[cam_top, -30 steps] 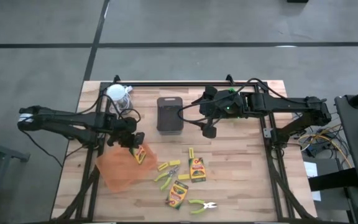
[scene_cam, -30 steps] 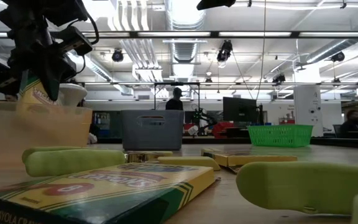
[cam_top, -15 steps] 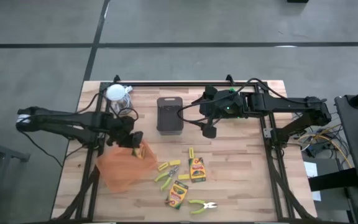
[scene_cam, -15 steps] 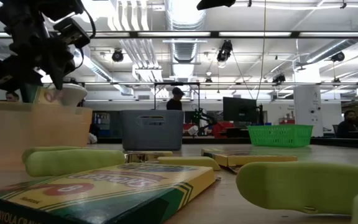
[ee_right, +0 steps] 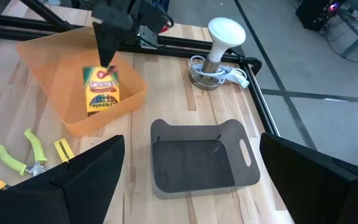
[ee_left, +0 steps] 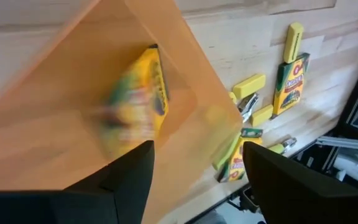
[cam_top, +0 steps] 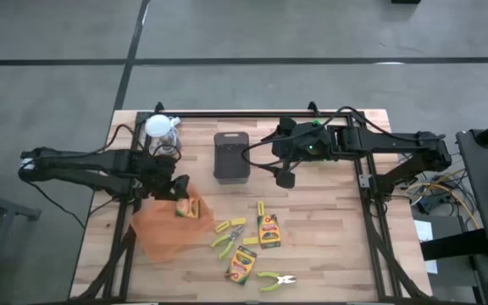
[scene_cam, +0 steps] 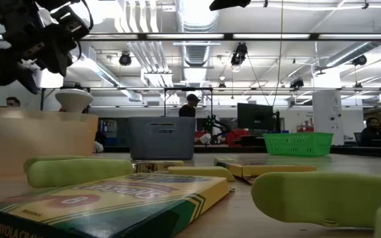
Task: Pick & Place School Supplies
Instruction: Put the pack of crayons into the orange bin
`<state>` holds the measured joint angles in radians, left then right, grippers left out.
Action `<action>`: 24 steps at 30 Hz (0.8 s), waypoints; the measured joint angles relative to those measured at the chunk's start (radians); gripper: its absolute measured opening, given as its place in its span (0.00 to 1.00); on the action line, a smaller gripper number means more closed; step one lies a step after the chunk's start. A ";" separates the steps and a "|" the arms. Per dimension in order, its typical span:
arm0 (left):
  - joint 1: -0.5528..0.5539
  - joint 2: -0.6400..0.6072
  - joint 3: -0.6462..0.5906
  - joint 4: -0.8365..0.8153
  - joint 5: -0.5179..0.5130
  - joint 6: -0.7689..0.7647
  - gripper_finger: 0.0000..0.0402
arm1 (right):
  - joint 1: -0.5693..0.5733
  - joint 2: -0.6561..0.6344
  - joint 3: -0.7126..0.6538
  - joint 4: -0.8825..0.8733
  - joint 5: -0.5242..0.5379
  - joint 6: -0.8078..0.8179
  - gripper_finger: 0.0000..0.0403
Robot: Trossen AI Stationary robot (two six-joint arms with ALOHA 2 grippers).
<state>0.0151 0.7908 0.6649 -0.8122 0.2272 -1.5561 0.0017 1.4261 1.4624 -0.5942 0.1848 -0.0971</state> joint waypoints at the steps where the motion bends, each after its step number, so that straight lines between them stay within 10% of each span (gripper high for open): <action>1: 0.000 -0.005 0.013 -0.024 0.000 0.000 0.62 | 0.000 0.000 0.000 0.000 0.000 0.000 0.92; 12: 0.000 -0.038 0.117 -0.114 -0.191 0.099 0.62 | 0.000 0.000 0.000 0.000 0.000 0.000 0.92; 24: 0.000 -0.042 0.117 0.241 -0.415 0.552 0.62 | 0.000 0.000 0.000 0.000 0.000 0.000 0.92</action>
<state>0.0151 0.7485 0.7815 -0.5713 -0.1877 -1.0042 0.0017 1.4261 1.4624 -0.5942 0.1848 -0.0971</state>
